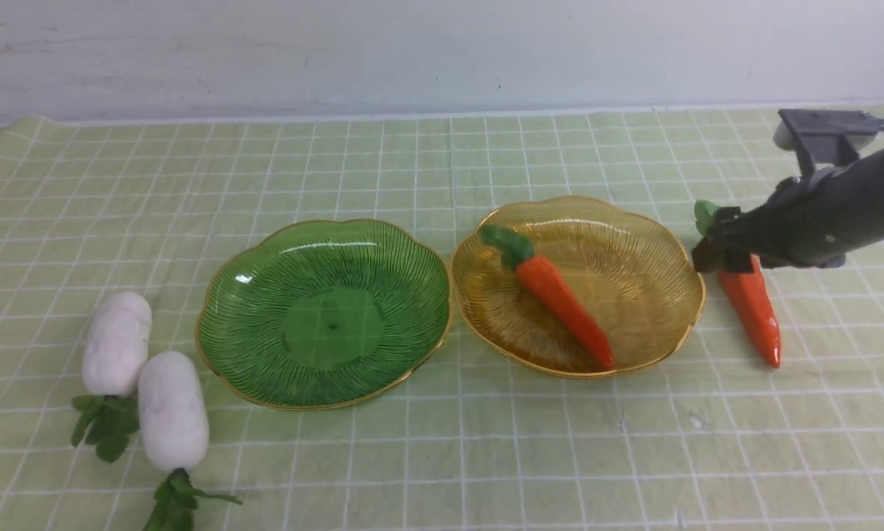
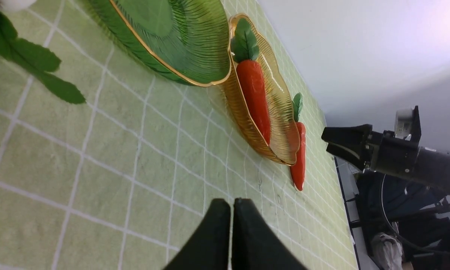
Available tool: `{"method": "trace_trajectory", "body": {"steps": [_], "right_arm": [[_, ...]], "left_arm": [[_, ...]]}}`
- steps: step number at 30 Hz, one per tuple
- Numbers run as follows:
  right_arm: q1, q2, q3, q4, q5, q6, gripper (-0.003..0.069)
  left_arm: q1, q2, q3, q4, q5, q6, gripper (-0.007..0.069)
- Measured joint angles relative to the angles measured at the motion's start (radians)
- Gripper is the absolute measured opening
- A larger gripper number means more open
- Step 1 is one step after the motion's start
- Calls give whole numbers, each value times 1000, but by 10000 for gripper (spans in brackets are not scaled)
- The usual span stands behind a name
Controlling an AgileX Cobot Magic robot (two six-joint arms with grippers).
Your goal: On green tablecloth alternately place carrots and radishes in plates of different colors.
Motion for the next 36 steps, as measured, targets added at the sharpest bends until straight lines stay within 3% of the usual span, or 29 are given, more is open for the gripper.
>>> {"method": "trace_trajectory", "body": {"steps": [14, 19, 21, 22, 23, 27, 31, 36], "right_arm": [[-15, 137, 0, -120, 1, 34, 562], [-15, 149, -2, -178, 0, 34, 440], [-15, 149, -5, -200, 7, 34, 317], [-15, 149, -5, -201, 7, 34, 307], [-15, 147, -6, -203, 18, 34, 227], [-15, 118, -36, -207, 89, 39, 199], [-15, 53, -116, -150, 180, 88, 199], [31, 8, -165, 43, 281, 127, 199]], "left_arm": [[0, 0, 0, 1, 0, 1, -7], [0, 0, 0, 1, 0, 1, -7], [0, 0, 0, 1, 0, 1, -7], [0, 0, 0, 1, 0, 1, -7], [0, 0, 0, 1, 0, 1, -7], [0, 0, 0, 1, 0, 1, -7], [0, 0, 0, 1, 2, 1, -7], [0, 0, 0, 1, 1, 4, -7]]}}
